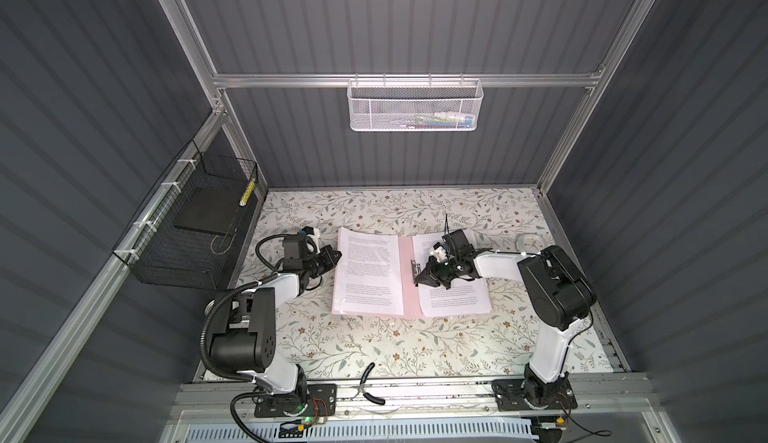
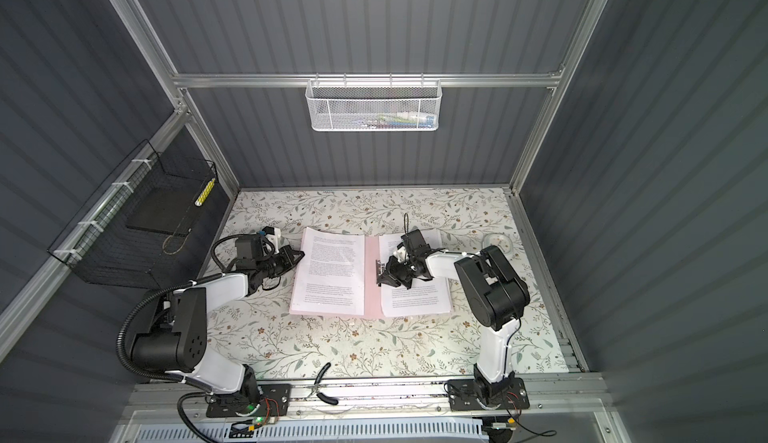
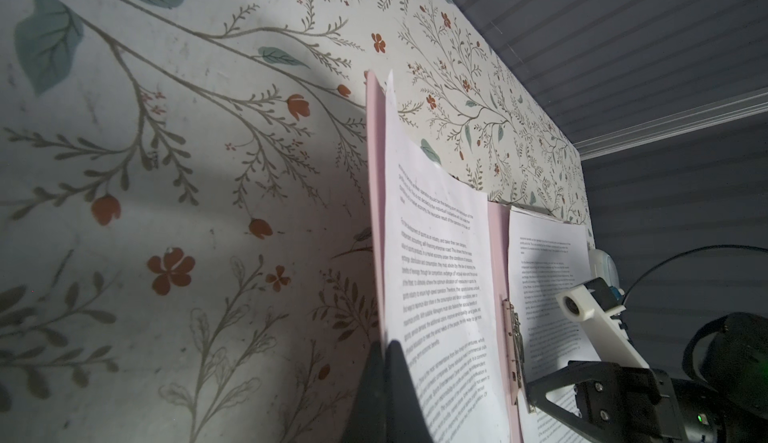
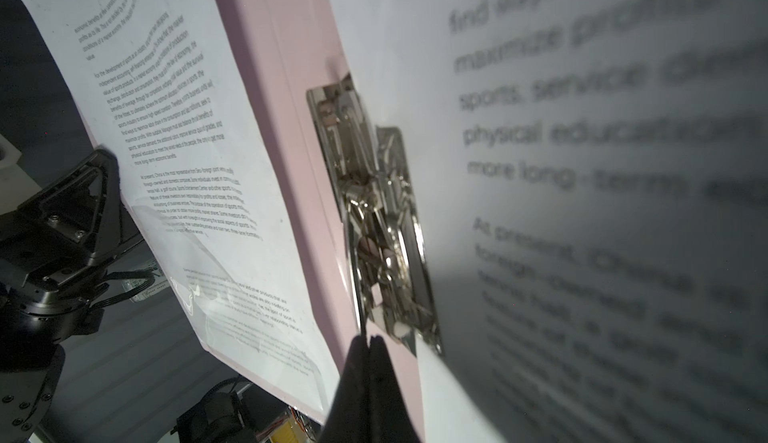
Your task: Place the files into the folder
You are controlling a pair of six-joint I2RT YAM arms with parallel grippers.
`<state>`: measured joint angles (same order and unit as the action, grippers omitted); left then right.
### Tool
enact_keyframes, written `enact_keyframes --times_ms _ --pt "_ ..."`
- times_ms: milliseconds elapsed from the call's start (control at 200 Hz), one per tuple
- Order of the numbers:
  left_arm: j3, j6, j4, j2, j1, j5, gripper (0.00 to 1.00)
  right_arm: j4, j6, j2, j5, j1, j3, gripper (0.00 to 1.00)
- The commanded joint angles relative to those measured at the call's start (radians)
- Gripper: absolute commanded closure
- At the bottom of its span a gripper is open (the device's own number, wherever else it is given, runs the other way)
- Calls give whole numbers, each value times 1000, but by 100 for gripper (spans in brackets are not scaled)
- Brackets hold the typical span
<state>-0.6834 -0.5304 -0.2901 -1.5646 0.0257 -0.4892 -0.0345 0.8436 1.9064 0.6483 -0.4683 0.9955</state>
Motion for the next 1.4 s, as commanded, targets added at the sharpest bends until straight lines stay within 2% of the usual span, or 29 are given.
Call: enact_keyframes --times_ms 0,375,686,1151,1391 --pt "-22 27 11 -3 5 12 100 -148 -36 80 -180 5 -40 100" --pt "-20 27 12 -7 5 15 100 -142 -58 51 -200 35 -79 100" --pt "-20 28 11 -17 5 13 100 -180 -96 58 -211 57 -41 100" --pt "-44 34 11 -44 35 0 100 -281 -122 196 -246 -48 88 100" --pt "-52 38 12 -45 51 0 100 -137 -22 136 -76 -54 69 100"
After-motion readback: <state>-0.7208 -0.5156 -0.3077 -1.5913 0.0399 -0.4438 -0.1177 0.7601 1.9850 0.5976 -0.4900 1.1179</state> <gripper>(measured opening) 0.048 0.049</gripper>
